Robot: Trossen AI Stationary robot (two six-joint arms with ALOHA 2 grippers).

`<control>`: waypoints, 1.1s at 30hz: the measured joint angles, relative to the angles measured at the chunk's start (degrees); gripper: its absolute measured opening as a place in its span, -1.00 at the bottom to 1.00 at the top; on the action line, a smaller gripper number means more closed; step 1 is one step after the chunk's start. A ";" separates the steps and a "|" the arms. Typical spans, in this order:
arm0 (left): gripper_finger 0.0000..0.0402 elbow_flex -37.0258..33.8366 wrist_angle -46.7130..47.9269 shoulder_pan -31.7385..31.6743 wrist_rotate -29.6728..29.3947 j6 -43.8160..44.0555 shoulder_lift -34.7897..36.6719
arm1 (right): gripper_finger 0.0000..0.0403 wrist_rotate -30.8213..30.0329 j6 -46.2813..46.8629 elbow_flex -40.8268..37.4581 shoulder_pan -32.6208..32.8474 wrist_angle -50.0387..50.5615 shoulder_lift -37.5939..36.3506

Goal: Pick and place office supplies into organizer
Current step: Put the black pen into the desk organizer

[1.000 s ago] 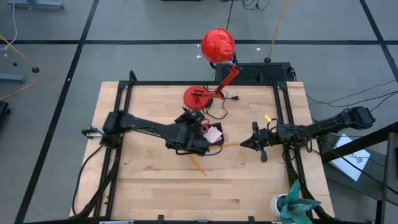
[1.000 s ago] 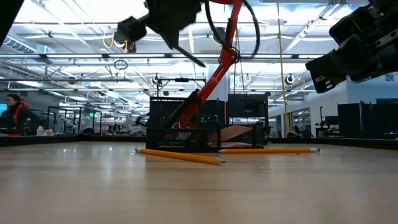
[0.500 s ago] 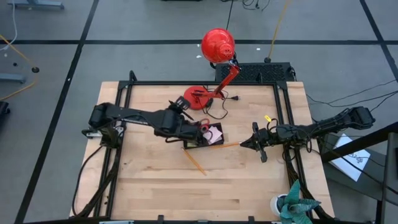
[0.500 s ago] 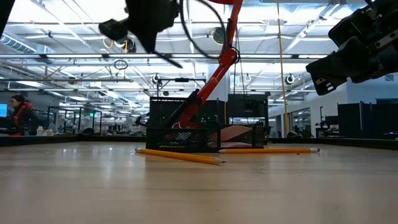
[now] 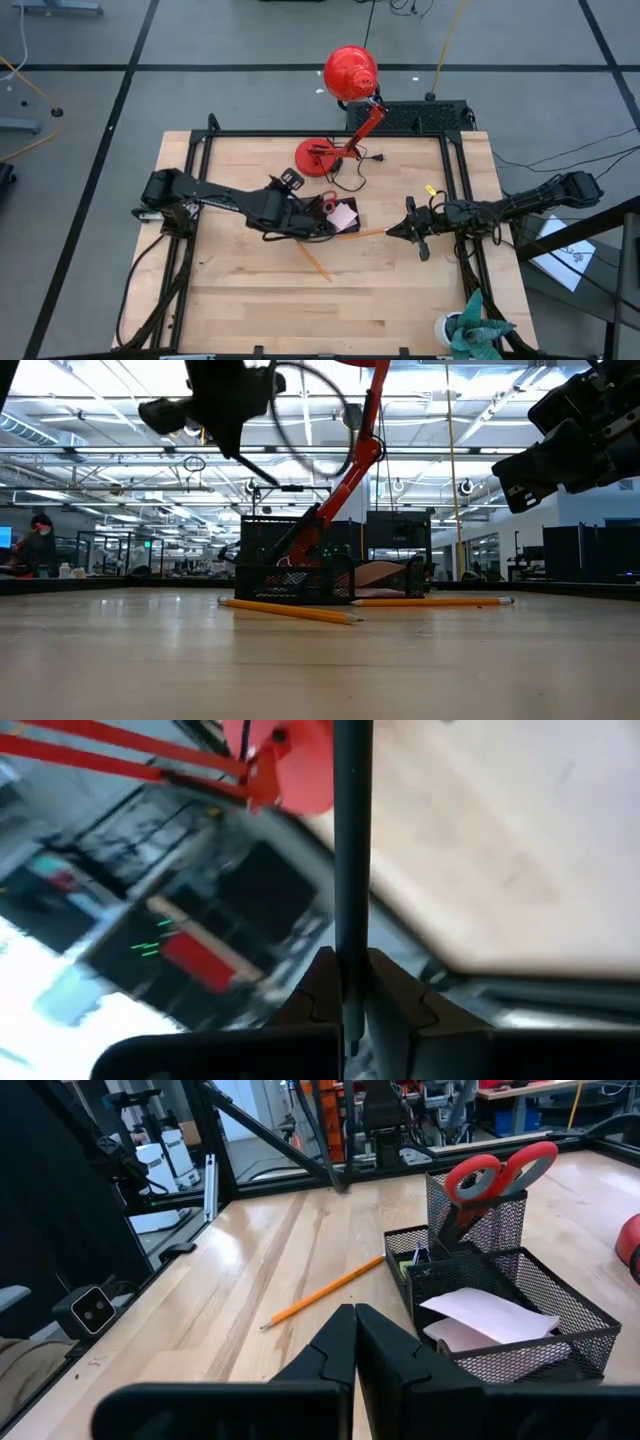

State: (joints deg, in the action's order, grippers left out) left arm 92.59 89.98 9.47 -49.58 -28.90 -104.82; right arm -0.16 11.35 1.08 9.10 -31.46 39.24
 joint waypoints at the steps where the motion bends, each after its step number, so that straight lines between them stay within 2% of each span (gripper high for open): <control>1: -0.94 -1.05 0.00 -0.05 -2.07 -1.03 -0.02 | -0.98 0.00 -0.01 -0.02 0.00 -0.02 0.00; 10: -0.90 -10.55 -0.31 -1.01 -17.76 -6.40 -0.04 | -0.98 -0.04 -0.22 -0.01 0.00 -0.72 0.00; 14: -0.94 -12.72 -0.44 -0.80 -23.47 -6.88 -0.06 | -0.98 -0.14 -0.46 -0.01 -0.01 -0.87 0.00; 17: -0.94 -12.82 -2.62 0.39 -23.91 -8.03 -0.06 | -0.98 -0.32 -0.46 -0.01 -0.02 -0.87 0.00; 21: -0.94 -12.82 -9.29 2.53 -26.17 -14.88 -0.06 | -0.98 -0.56 -0.15 0.00 0.00 -0.87 0.00; 25: -0.94 -12.82 -14.15 4.55 -23.91 -22.54 -0.64 | -0.98 -2.70 -0.04 0.00 -0.02 -0.86 0.00; 30: -0.94 -12.83 -13.37 4.66 -25.02 -25.39 -0.87 | -0.98 -2.82 1.25 -0.01 -0.02 -0.37 0.01; 33: -0.94 -12.82 -13.72 4.16 -23.11 -27.39 -0.96 | -0.98 -2.82 1.46 0.00 -0.02 -0.39 0.02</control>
State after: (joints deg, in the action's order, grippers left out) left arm 79.77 76.26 13.63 -72.68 -56.30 -105.78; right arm -2.98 12.82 1.08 9.08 -31.86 39.27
